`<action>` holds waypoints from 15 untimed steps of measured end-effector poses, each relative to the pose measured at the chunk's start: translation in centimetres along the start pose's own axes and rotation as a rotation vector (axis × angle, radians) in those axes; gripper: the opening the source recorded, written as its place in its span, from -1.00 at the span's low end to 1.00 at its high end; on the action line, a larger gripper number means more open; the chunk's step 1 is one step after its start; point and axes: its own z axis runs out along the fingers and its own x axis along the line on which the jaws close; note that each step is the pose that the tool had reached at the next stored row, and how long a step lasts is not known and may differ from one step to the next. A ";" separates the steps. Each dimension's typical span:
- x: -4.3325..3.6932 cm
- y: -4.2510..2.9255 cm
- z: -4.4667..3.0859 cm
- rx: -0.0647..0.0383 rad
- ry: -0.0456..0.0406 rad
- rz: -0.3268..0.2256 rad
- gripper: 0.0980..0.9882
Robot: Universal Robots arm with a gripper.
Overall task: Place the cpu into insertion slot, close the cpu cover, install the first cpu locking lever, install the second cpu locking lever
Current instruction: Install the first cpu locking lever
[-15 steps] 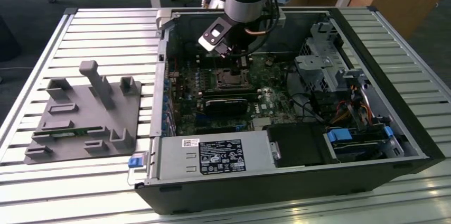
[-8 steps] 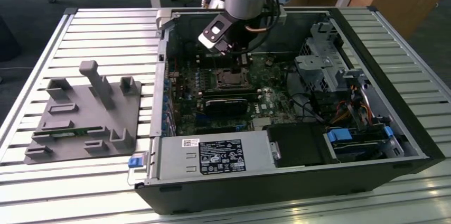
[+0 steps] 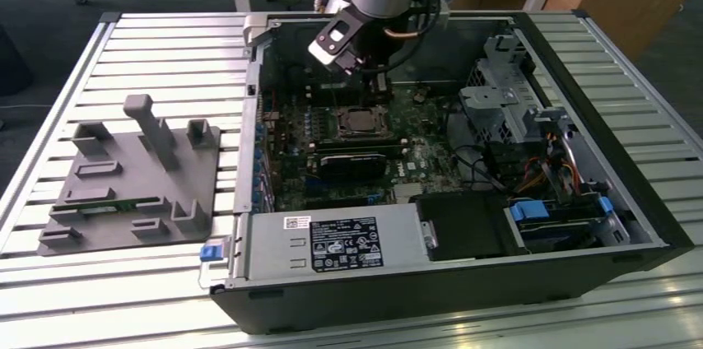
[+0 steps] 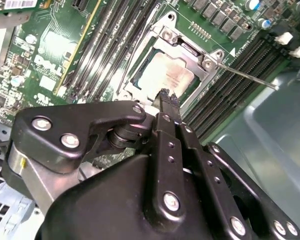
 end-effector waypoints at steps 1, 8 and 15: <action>0.01 0.00 -0.20 0.000 0.0000 0.000 -0.98; 0.03 0.01 -0.97 0.000 -0.0004 -0.001 -0.98; 0.02 0.01 -0.97 0.003 0.0004 -0.116 -0.98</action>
